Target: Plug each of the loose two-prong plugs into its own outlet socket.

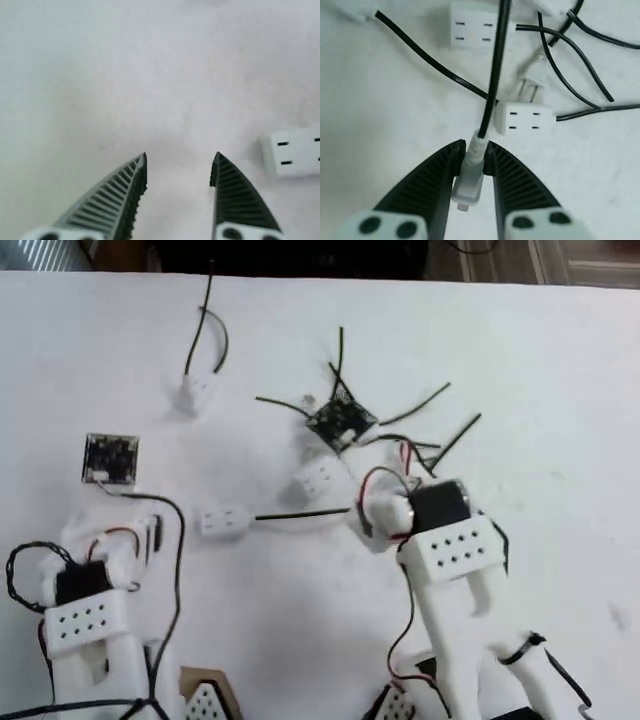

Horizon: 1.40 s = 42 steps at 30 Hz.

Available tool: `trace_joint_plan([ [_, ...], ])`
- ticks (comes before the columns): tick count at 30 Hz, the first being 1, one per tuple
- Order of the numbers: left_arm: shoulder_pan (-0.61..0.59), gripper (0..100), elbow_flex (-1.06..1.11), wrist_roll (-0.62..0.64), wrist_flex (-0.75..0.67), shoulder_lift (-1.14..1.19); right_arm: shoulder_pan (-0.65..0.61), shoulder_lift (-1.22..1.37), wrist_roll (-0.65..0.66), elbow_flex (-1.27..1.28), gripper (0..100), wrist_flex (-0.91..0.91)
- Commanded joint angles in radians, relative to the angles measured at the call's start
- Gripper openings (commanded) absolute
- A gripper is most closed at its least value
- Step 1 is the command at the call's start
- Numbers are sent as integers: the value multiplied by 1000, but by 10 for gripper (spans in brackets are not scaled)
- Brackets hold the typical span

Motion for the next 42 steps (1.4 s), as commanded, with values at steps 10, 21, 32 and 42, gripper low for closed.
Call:
trace_joint_plan([
  [10, 54, 210, -160, 226, -23, -19, -248, -64, -318, 48, 19, -154],
  [21, 229, 211, -176, 402, -31, -19, -390, -604, -348, 443, 19, -417],
  [32, 473, 211, -190, 400, -9, -137, -390, -788, -347, 585, 18, -484],
  [42, 880, 207, -103, 216, 163, -584, -387, -789, -347, 595, 18, -479],
])
